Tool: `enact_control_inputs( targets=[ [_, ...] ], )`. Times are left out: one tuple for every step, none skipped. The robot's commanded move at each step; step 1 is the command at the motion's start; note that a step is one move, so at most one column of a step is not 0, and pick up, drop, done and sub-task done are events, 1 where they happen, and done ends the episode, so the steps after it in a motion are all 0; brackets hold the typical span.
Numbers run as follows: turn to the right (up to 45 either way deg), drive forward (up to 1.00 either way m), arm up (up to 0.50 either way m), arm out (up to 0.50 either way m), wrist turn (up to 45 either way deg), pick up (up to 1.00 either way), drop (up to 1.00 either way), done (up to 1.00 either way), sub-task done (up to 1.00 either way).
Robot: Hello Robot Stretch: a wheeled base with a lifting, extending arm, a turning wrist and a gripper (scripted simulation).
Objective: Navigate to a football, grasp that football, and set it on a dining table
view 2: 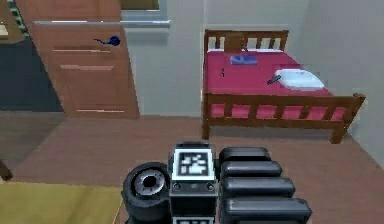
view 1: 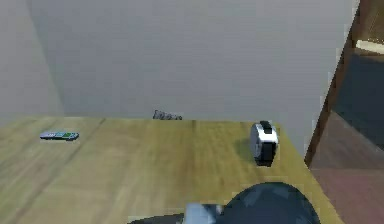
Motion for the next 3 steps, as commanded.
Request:
enact_control_inputs(
  targets=[
    [-45.0, 0.00, 0.00, 0.00, 0.0, 0.00, 0.00, 0.00, 0.00],
    [-39.0, 0.00, 0.00, 0.00, 0.0, 0.00, 0.00, 0.00, 0.00],
    [0.0, 0.05, 0.00, 0.00, 0.0, 0.00, 0.00, 0.00, 0.00]
  ],
)
